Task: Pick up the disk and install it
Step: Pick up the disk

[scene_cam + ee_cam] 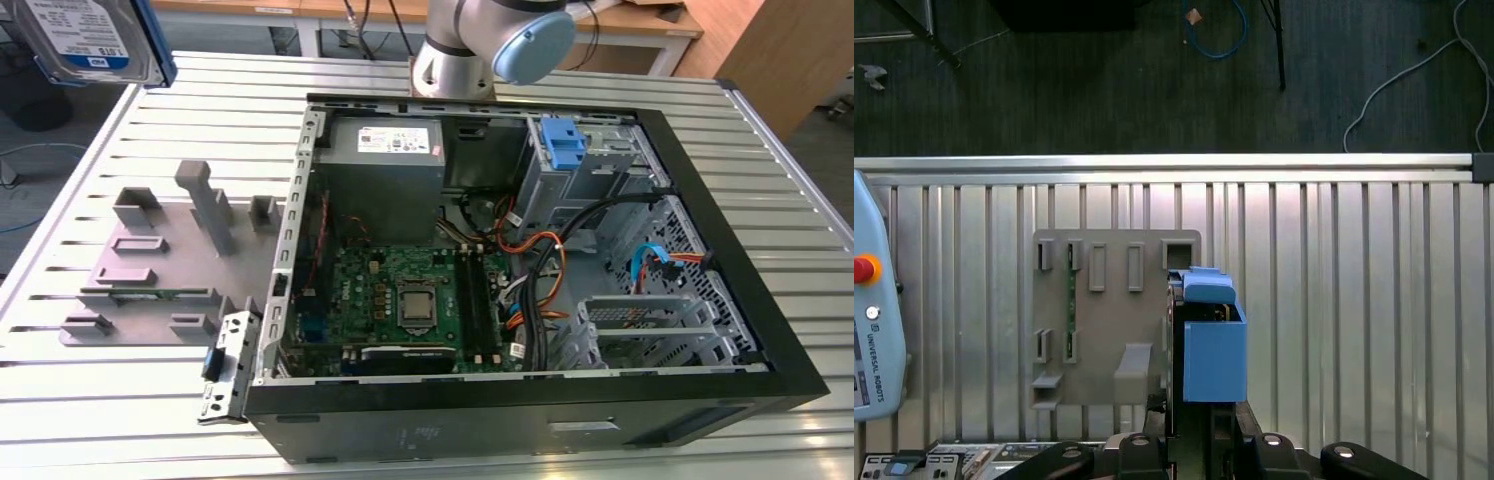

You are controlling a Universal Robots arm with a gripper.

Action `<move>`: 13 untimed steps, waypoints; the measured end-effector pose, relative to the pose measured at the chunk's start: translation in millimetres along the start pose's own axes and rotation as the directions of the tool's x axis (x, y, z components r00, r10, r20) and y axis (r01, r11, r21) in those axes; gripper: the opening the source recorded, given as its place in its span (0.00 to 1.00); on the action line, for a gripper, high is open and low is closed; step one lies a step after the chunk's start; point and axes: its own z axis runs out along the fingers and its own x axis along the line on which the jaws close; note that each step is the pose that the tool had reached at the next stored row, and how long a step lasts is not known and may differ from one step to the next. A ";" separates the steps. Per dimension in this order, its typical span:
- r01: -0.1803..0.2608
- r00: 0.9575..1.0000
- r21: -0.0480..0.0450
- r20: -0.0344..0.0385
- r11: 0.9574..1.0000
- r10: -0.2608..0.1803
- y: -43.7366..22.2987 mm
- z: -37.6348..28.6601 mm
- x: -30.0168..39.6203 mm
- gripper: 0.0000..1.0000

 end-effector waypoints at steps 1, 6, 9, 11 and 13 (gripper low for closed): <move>0.000 1.000 0.000 0.000 1.000 0.000 -0.9 0.0 0.0 0.35; 0.000 1.000 0.000 0.000 1.000 0.000 -4.2 0.0 -0.2 0.35; 0.000 1.000 0.000 0.000 1.000 0.000 -5.4 0.0 -0.1 0.35; 0.000 1.000 0.000 0.000 1.000 0.000 -5.8 0.1 -0.1 0.35; 0.000 1.000 0.000 0.000 1.000 0.000 -6.7 0.0 -0.2 0.35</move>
